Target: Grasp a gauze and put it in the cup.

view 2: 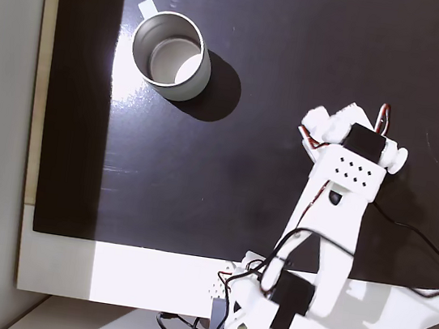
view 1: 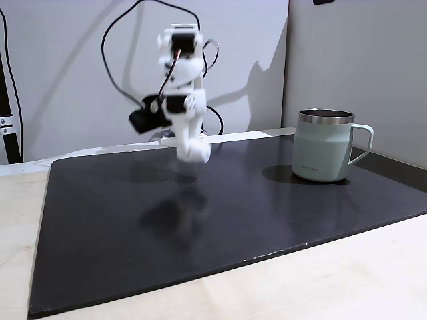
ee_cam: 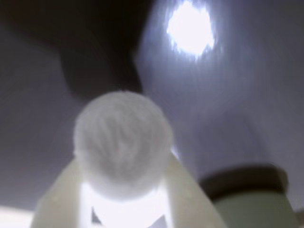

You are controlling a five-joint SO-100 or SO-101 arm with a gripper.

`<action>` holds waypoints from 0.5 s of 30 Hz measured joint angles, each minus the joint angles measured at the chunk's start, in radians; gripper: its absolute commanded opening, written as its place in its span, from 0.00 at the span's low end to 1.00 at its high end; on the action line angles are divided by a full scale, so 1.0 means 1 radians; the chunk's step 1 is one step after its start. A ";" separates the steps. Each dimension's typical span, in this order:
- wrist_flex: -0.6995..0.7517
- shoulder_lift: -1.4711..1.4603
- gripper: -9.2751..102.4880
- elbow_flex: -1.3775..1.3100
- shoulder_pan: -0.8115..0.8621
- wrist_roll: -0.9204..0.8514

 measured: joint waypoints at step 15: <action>0.287 0.133 0.10 -0.357 -0.091 -0.005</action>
